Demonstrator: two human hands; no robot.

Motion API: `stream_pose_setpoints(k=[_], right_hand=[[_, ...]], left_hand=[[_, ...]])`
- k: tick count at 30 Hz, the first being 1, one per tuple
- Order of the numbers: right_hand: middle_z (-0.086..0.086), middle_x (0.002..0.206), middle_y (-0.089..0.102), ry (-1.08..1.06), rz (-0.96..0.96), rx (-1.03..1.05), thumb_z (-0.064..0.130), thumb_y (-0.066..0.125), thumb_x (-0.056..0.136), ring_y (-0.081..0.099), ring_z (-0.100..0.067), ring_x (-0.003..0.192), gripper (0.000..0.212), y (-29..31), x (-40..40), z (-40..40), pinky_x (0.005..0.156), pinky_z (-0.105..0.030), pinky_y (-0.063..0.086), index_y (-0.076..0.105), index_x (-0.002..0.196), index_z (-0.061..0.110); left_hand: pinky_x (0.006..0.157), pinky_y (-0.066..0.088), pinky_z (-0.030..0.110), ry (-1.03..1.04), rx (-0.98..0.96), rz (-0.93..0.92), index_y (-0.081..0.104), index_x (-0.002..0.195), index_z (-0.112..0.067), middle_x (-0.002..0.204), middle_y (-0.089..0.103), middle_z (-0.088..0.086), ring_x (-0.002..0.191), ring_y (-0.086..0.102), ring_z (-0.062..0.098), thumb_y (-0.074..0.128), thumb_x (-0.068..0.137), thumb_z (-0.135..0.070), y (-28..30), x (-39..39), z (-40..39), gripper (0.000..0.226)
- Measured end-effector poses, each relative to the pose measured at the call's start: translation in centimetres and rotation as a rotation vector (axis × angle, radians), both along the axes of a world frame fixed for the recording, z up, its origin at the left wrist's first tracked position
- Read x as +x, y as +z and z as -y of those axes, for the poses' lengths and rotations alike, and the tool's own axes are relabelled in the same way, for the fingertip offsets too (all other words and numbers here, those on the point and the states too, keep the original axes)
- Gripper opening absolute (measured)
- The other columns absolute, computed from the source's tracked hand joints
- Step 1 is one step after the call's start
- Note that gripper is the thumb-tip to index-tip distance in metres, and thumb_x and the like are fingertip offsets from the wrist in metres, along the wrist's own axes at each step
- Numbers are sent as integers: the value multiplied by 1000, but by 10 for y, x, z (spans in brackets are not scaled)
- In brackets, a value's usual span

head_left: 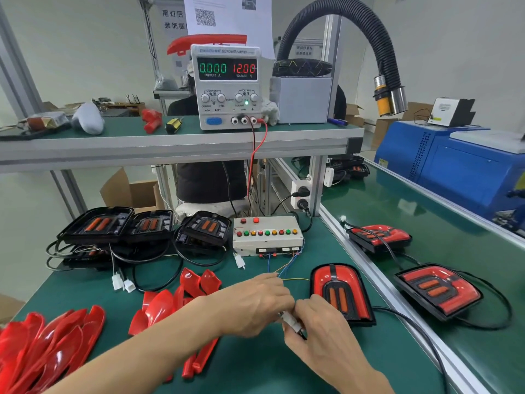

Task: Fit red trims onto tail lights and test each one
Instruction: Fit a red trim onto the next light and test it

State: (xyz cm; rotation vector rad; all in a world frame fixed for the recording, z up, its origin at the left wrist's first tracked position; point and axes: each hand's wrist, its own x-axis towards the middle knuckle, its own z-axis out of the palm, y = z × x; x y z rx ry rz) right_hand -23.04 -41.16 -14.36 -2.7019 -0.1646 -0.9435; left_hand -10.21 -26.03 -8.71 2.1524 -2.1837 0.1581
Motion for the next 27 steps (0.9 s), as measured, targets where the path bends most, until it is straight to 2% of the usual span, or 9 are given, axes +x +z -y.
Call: stream_pose_setpoints(k=[2,6,9,11,13,15,17,20,27], right_hand=[[6,60,43,-8,-26,5,26,72,77,41,-13,60,29,1,0,0,52,-25,34,47,65,17],[6,62,46,6,-63,-3,24,77,79,43,-13,61,32,2,-1,2,54,-23,34,49,67,17],[9,66,52,-3,-88,0,37,65,86,48,-11,62,25,3,-4,2,53,-23,39,54,72,19],[12,70,56,-7,-106,31,44,56,88,51,-10,65,26,3,-7,2,53,-23,43,58,77,21],[12,73,57,-10,-120,64,46,54,89,53,-11,68,27,3,-9,2,55,-26,46,61,80,21],[11,72,57,-18,-119,57,45,55,88,54,-11,67,26,2,-9,1,54,-27,47,61,79,21],[12,68,55,-30,-109,22,41,65,87,53,-11,63,23,2,-10,1,52,-26,45,60,75,22],[10,64,52,-37,-98,4,32,81,78,51,-12,59,28,-1,-10,1,49,-26,42,57,70,20],[9,64,51,-31,-9,-31,26,90,73,49,-13,58,33,-7,-4,-1,51,-24,37,58,70,18]], left_hand=[[100,40,39,17,5,23,53,91,-13,93,58,4,92,49,25,50,97,-11,0,0,0,7],[99,40,41,41,31,30,56,91,-9,92,59,8,90,50,28,51,98,-11,1,0,3,10],[120,24,39,121,41,9,61,111,-11,106,63,5,105,52,25,55,100,-23,-2,4,0,17],[124,13,35,178,55,-12,61,121,-16,115,64,1,114,51,21,59,100,-32,1,8,-3,27],[124,13,35,180,80,19,63,120,-19,114,65,-1,115,52,20,58,100,-35,4,8,-4,27],[118,25,35,147,88,41,66,116,-17,109,68,1,109,54,22,59,99,-32,7,7,-4,24],[99,39,38,109,70,20,69,109,-10,100,70,6,99,55,28,61,99,-26,7,4,-2,21],[81,41,39,66,48,-71,70,103,-4,91,69,12,91,54,32,62,97,-18,8,3,-3,17],[72,46,48,-54,36,-40,62,81,-3,74,60,14,75,49,34,58,98,-11,12,11,-2,20]])
